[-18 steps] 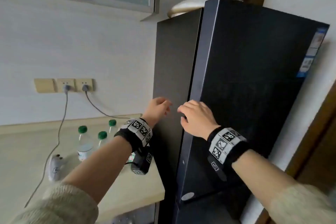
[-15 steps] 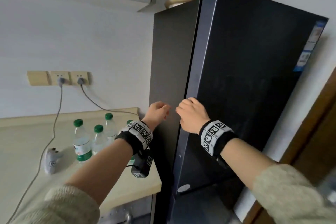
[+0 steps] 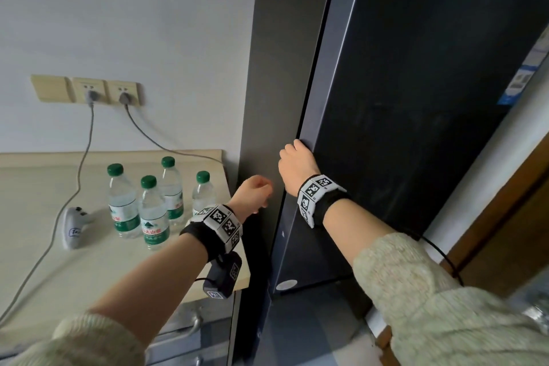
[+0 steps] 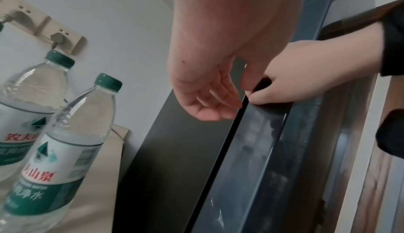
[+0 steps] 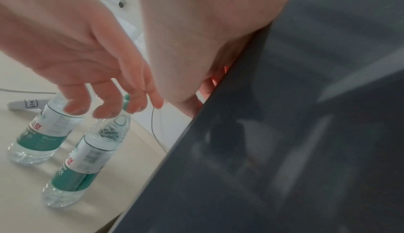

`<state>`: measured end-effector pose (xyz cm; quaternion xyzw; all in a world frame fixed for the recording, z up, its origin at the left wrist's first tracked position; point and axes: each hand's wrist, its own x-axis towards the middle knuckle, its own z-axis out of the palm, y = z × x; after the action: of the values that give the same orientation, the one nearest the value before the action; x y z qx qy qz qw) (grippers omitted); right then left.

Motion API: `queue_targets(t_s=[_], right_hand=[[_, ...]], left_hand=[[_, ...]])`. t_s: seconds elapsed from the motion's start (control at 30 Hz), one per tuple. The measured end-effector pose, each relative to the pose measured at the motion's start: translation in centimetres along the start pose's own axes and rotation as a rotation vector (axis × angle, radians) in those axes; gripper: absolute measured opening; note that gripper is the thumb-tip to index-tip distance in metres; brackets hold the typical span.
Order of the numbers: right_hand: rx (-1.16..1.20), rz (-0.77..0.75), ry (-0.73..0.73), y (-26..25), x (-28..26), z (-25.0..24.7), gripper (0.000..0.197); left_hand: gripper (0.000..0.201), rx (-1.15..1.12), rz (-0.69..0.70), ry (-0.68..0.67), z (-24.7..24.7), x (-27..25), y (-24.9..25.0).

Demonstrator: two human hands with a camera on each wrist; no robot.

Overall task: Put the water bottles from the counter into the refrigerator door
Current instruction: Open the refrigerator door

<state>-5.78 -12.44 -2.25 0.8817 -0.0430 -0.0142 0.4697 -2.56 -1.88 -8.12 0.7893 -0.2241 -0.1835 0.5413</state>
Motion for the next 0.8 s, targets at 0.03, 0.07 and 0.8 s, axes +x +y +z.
queue_targets(t_s=[0.03,0.07,0.8], right_hand=[[0.005,0.002,0.012,-0.1,0.1,0.1,0.033],[0.016,0.006,0.024,-0.1,0.2,0.2,0.033],[0.371,0.258,0.263,-0.8,-14.6,1.5,0.011]], left_hand=[[0.023,-0.002,-0.013,0.003,0.2,-0.2,-0.4],[0.025,-0.003,-0.020,0.008,0.4,-0.4,-0.6],[0.019,0.105,0.066,-0.425,9.9,-6.8,-0.8]])
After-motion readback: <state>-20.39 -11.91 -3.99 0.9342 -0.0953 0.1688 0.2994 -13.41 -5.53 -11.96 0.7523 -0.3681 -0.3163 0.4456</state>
